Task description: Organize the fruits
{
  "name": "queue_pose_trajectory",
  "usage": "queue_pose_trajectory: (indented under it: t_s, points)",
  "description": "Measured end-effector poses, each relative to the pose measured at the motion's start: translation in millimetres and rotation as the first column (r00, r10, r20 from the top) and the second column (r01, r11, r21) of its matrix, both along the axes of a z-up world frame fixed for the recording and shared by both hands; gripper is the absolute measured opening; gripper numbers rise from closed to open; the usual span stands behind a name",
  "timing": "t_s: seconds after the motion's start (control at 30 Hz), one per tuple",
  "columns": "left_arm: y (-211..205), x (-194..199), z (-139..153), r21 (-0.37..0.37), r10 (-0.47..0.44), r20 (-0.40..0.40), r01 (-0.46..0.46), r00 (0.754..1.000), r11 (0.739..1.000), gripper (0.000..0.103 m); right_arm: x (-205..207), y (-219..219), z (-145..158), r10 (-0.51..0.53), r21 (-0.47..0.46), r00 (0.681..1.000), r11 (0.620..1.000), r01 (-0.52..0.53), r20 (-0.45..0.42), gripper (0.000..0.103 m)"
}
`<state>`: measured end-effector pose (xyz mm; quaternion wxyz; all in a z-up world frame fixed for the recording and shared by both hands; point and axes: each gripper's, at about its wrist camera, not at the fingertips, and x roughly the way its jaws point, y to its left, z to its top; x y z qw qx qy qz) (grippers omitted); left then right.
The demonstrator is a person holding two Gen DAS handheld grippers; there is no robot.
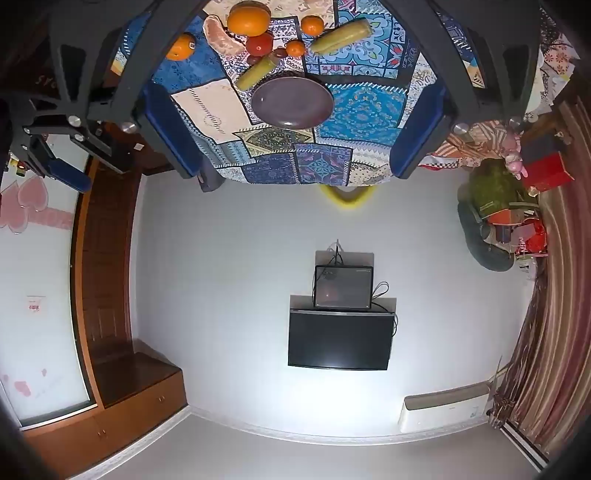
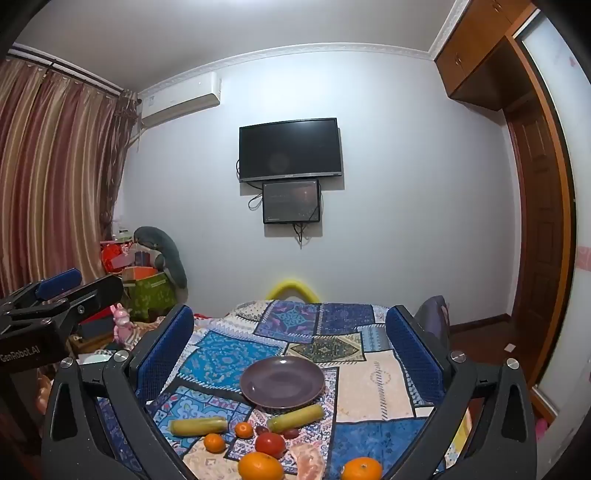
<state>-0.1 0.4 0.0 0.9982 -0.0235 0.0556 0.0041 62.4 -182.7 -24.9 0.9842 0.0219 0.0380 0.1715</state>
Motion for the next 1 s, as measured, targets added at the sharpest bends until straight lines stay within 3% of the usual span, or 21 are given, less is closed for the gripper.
queue_pose_trajectory:
  t_s: [1.0]
  points:
    - [-0.4,2.7,-7.4,-0.002,-0.004,0.004,0.004,1.000,1.000,0.103,0.7,0.0,-4.8,0.000,-0.004,1.000,1.000,0.000,-0.002,0.103]
